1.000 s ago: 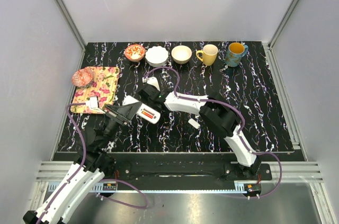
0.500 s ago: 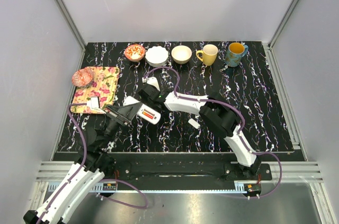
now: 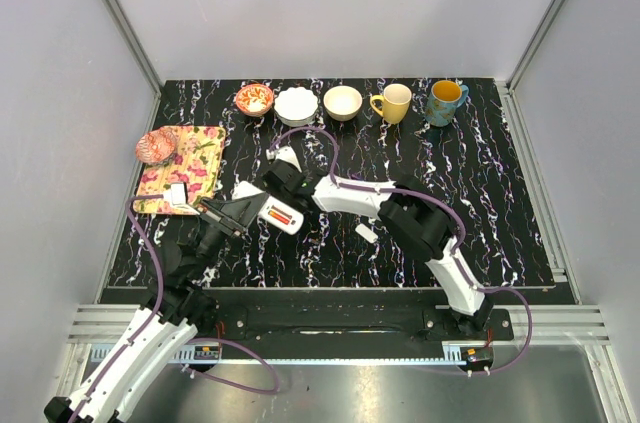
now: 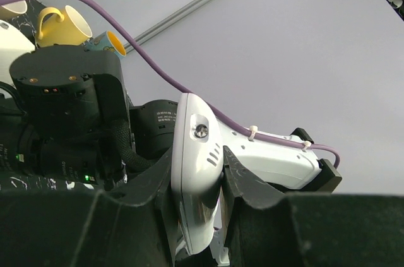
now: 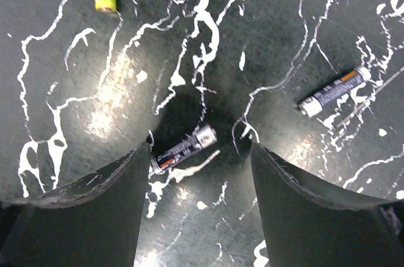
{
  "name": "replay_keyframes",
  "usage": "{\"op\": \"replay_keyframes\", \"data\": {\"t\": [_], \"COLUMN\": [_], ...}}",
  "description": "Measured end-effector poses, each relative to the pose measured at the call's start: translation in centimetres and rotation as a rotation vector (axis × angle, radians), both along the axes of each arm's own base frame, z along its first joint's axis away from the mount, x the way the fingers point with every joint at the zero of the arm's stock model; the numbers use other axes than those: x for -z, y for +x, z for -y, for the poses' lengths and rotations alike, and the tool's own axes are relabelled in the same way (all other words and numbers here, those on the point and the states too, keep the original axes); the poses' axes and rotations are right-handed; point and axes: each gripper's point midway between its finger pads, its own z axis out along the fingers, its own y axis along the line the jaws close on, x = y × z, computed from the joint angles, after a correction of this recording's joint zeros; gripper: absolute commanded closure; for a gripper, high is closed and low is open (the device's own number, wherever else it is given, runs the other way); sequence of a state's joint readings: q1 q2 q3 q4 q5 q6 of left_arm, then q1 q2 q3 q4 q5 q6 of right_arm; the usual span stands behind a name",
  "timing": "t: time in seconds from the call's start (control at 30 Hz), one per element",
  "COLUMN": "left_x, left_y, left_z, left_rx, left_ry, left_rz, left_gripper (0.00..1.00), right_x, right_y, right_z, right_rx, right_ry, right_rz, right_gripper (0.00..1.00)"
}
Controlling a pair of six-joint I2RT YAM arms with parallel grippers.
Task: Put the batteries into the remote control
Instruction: Pick up the battery from the center of the board.
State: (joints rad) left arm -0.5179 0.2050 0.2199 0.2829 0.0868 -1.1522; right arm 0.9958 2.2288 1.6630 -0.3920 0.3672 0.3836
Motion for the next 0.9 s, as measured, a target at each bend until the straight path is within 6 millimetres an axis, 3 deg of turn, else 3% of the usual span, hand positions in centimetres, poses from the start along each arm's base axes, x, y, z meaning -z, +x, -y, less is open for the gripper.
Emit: {"op": "replay_keyframes", "data": {"t": [0.37,0.67,0.9], "left_x": [0.2,0.2,0.1], "left_y": [0.2,0.2,0.2], "left_z": [0.1,0.3,0.3], "left_rx": [0.002,0.007,0.008], "left_ry": [0.005,0.007,0.005], "left_rz": [-0.007,-0.008,-0.005], "left_gripper": [1.0,1.0,1.0], "right_x": [-0.1,-0.4,-1.0], "right_y": [-1.0,-1.1,0.0], "right_z": [3.2,2.8,0.6], "right_rx": [-0.02,-0.058,-0.109], "right_ry": [-0.063,-0.062,-0.055], "right_rz": [0.014,-0.011,-0.012], "right_gripper": [0.29,0.33,0.38]}}
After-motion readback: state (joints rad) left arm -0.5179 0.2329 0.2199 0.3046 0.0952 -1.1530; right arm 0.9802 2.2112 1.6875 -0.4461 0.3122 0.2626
